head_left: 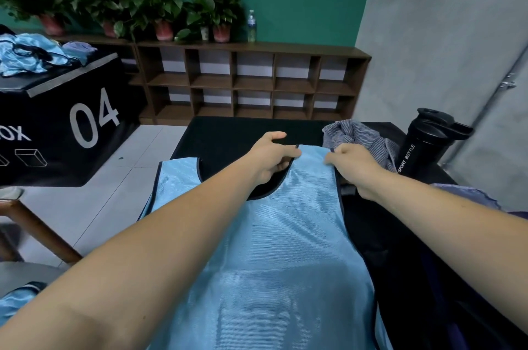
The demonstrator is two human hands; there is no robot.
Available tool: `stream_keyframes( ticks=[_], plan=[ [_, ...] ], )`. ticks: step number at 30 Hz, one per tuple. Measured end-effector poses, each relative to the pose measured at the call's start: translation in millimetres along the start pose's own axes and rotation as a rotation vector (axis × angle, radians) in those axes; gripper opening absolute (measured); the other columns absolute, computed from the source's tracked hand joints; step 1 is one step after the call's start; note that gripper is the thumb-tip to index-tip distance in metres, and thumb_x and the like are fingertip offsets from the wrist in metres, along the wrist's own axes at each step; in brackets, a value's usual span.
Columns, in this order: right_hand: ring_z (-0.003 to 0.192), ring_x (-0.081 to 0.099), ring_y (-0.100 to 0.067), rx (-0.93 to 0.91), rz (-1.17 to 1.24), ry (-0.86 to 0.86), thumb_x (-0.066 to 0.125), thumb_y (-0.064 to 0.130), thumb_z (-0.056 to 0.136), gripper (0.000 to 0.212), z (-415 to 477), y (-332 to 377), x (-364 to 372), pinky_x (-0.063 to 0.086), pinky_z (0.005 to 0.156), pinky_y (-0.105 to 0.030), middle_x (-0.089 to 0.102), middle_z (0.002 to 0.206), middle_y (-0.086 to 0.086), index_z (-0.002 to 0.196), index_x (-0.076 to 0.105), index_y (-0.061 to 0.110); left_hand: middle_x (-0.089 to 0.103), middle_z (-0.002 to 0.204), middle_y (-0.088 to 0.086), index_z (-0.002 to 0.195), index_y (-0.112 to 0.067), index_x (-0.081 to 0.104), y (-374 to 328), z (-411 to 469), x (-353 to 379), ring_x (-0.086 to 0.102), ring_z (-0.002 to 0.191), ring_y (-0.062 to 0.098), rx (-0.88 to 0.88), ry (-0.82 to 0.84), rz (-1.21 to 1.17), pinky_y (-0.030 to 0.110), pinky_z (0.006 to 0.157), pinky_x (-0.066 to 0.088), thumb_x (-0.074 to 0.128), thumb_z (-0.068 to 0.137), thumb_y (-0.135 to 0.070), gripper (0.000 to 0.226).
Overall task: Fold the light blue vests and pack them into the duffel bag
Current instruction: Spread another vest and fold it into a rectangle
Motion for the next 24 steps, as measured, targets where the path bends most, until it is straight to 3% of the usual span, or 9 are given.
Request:
stream_keyframes(
  ticks=[2, 4, 8, 10, 14, 17, 22, 24],
  plan=[
    [0.081, 0.059, -0.024, -0.124, -0.319, -0.095, 0.071, 0.014, 0.091, 0.021, 5.1, 2.0, -1.8, 0.052, 0.062, -0.034, 0.06, 0.084, -0.002, 0.086, 0.051, 0.011, 0.077, 0.114, 0.007, 0.139, -0.026, 0.055, 5.8, 5.2, -2.4, 0.072, 0.093, 0.02, 0.059, -0.038, 0.189, 0.036, 0.089, 0.063, 0.085, 0.083, -0.001, 0.069],
    [0.098, 0.064, -0.027, -0.222, -0.561, -0.125, 0.074, 0.019, 0.089, 0.027, 13.9, 4.8, -0.9, 0.055, 0.081, -0.04, 0.067, 0.1, -0.003, 0.105, 0.053, 0.011, 0.076, 0.108, 0.0, 0.139, -0.025, 0.054, 9.9, 8.5, -4.7, 0.072, 0.097, 0.016, 0.148, -0.059, 0.468, 0.034, 0.09, 0.06, 0.086, 0.085, -0.01, 0.064],
    [0.125, 0.054, -0.032, -0.31, -0.782, -0.067, 0.071, 0.037, 0.088, 0.046, 30.2, 12.8, 11.7, 0.05, 0.104, -0.048, 0.055, 0.132, -0.008, 0.128, 0.054, 0.02, 0.071, 0.107, -0.002, 0.131, -0.023, 0.055, 12.4, 10.0, -8.4, 0.067, 0.099, 0.014, 0.24, -0.09, 0.69, 0.028, 0.088, 0.053, 0.085, 0.088, -0.022, 0.052],
    [0.126, 0.053, -0.032, -0.353, -0.849, -0.039, 0.063, 0.05, 0.09, 0.046, 40.4, 16.3, 18.6, 0.048, 0.106, -0.051, 0.055, 0.133, -0.005, 0.128, 0.059, 0.025, 0.073, 0.104, -0.001, 0.125, -0.02, 0.06, 7.6, 10.1, -17.1, 0.068, 0.099, 0.014, 0.279, -0.121, 0.725, 0.029, 0.089, 0.054, 0.081, 0.092, -0.021, 0.04],
    [0.121, 0.057, -0.028, -0.353, -0.976, 0.1, 0.063, 0.047, 0.098, 0.031, 58.4, 20.8, 28.7, 0.043, 0.108, -0.048, 0.063, 0.123, 0.001, 0.121, 0.064, 0.026, 0.078, 0.096, -0.002, 0.105, -0.017, 0.072, -7.6, 8.3, -57.7, 0.073, 0.098, 0.013, 0.272, -0.138, 0.814, 0.027, 0.091, 0.056, 0.079, 0.093, -0.013, 0.015],
    [0.115, 0.061, -0.025, -0.306, -0.994, 0.197, 0.067, 0.047, 0.095, 0.026, 65.6, 22.5, 36.0, 0.043, 0.109, -0.05, 0.068, 0.114, 0.007, 0.114, 0.064, 0.029, 0.08, 0.091, -0.002, 0.1, -0.017, 0.073, -19.0, 5.0, -97.5, 0.074, 0.095, 0.012, 0.242, -0.167, 0.851, 0.026, 0.092, 0.055, 0.081, 0.091, -0.01, 0.014],
    [0.111, 0.061, -0.022, -0.267, -1.057, 0.294, 0.071, 0.038, 0.089, 0.025, 71.0, 23.1, 44.6, 0.045, 0.108, -0.048, 0.068, 0.111, 0.01, 0.112, 0.066, 0.031, 0.075, 0.085, -0.003, 0.097, -0.015, 0.071, -30.4, -5.0, -158.7, 0.069, 0.085, 0.016, 0.203, -0.243, 0.961, 0.023, 0.072, 0.048, 0.078, 0.093, -0.007, 0.011],
    [0.108, 0.061, -0.022, -0.252, -1.083, 0.317, 0.071, 0.039, 0.088, 0.025, 73.0, 22.8, 46.1, 0.048, 0.106, -0.048, 0.067, 0.111, 0.008, 0.112, 0.065, 0.03, 0.075, 0.088, 0.0, 0.099, -0.014, 0.071, -32.5, -9.8, -181.7, 0.07, 0.086, 0.021, 0.19, -0.265, 1.023, 0.029, 0.075, 0.054, 0.076, 0.093, -0.006, 0.01]
  ],
)
Point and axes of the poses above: each hand's wrist, its own z-axis towards the middle knuckle, its own x-axis out of the palm, y = z × x, the point moved 2 cm from there along z, towards the middle knuckle
